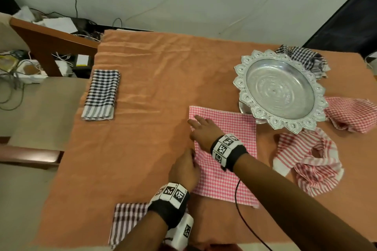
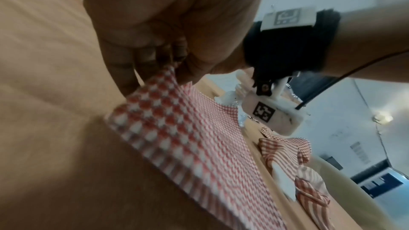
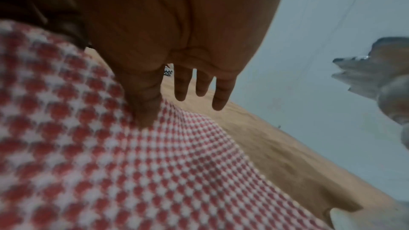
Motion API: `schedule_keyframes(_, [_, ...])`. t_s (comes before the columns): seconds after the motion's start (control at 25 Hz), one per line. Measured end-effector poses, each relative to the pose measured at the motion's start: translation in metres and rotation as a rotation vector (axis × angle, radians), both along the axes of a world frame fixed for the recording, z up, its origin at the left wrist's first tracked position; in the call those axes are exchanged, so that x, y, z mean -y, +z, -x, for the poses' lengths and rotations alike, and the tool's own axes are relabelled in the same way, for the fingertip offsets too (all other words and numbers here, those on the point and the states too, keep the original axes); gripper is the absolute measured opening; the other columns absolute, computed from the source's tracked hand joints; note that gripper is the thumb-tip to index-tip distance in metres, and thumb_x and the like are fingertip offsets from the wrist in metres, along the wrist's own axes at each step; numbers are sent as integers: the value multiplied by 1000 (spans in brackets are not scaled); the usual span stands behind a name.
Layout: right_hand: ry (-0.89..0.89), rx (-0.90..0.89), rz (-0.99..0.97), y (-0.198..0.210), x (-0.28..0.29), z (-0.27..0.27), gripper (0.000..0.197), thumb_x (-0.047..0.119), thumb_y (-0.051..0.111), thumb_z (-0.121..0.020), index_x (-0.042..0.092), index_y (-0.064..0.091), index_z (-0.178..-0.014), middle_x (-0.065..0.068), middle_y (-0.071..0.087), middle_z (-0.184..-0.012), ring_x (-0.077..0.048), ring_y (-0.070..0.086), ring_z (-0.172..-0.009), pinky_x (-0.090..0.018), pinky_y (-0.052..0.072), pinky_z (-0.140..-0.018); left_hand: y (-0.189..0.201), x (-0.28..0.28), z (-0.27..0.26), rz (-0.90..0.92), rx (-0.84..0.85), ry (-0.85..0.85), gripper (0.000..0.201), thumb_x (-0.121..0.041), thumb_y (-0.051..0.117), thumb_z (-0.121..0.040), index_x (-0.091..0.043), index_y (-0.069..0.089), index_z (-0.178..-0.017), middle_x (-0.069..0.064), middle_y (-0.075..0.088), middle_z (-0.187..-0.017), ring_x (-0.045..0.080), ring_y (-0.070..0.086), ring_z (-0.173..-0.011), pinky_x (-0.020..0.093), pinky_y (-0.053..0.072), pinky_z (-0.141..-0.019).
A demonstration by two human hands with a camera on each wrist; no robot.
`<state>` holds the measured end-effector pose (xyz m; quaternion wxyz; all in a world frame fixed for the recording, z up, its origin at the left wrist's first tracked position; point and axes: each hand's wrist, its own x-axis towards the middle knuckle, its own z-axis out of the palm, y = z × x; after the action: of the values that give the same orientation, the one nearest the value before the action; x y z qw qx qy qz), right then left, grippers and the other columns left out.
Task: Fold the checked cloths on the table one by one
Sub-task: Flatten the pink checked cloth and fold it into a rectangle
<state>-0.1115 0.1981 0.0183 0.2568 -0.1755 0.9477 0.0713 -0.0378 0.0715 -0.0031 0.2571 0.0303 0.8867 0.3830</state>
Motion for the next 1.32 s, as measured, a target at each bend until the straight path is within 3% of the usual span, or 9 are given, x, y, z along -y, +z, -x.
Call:
schedule_keyframes(0.2, [-148,-380,62,53,-14,31,20,21,57,-91,16,65,-108,-7,44,-144,-31,24,-143,-51,24,-111,59,53,56,9,-321,-3,24,-23,49,-92,-23,51,-116,1,65,-110,26,62,-93,35,49,-74])
schedule_keyframes(0.28, [-204,-496,81,76,-18,38,18,27,60,-90,17,67,-103,-4,56,-132,-30,32,-139,-50,23,-111,87,84,86,70,-454,-30,21,-25,53,-91,-23,58,-112,2,67,-109,26,62,-95,35,48,-74])
schedule_keyframes(0.4, [-283,-613,152,105,-21,34,13,27,62,-88,17,68,-93,-4,70,-97,-29,57,-111,-46,27,-108,128,125,122,181,-595,-143,19,-24,55,-93,-18,65,-107,6,68,-105,28,62,-93,38,49,-77])
schedule_keyframes(0.48, [-330,-676,218,120,-22,27,11,25,61,-87,17,68,-91,-4,69,-82,-28,63,-86,-42,32,-103,150,145,134,253,-668,-240,20,-19,56,-93,-15,67,-109,8,68,-103,27,62,-91,38,49,-77])
schedule_keyframes(0.6, [-338,-737,248,133,-23,14,18,26,59,-89,16,70,-99,-5,69,-87,-29,62,-82,-40,40,-87,171,166,140,230,-800,-289,21,-9,59,-91,-9,69,-108,13,69,-101,31,63,-90,41,49,-75])
schedule_keyframes(0.76, [-431,-750,290,140,-18,-13,20,26,54,-93,16,66,-106,-6,63,-95,-28,58,-84,-34,39,-69,181,190,139,219,-895,-245,20,-12,60,-90,-6,69,-108,13,70,-97,30,63,-84,36,45,-71])
schedule_keyframes(0.96, [-550,-780,481,162,-21,-52,14,16,55,-93,17,64,-103,-3,67,-94,-26,61,-84,-41,50,-71,181,220,125,77,-870,-250,23,-11,66,-86,-7,70,-108,9,71,-95,22,63,-78,28,46,-70])
schedule_keyframes(1.16, [-623,-642,538,192,-14,-91,18,14,65,-87,12,72,-104,2,68,-86,-15,62,-76,-37,51,-71,179,236,112,-95,-657,-320,24,-19,69,-83,-18,71,-106,-20,62,-89,-4,60,-84,7,45,-69])
schedule_keyframes(1.32, [-694,-535,501,170,-11,-82,16,13,65,-87,13,73,-102,1,69,-81,-4,54,-62,-33,48,-69,154,224,117,-82,-596,-272,18,-23,69,-84,-21,72,-102,-22,60,-84,-6,58,-78,12,43,-65])
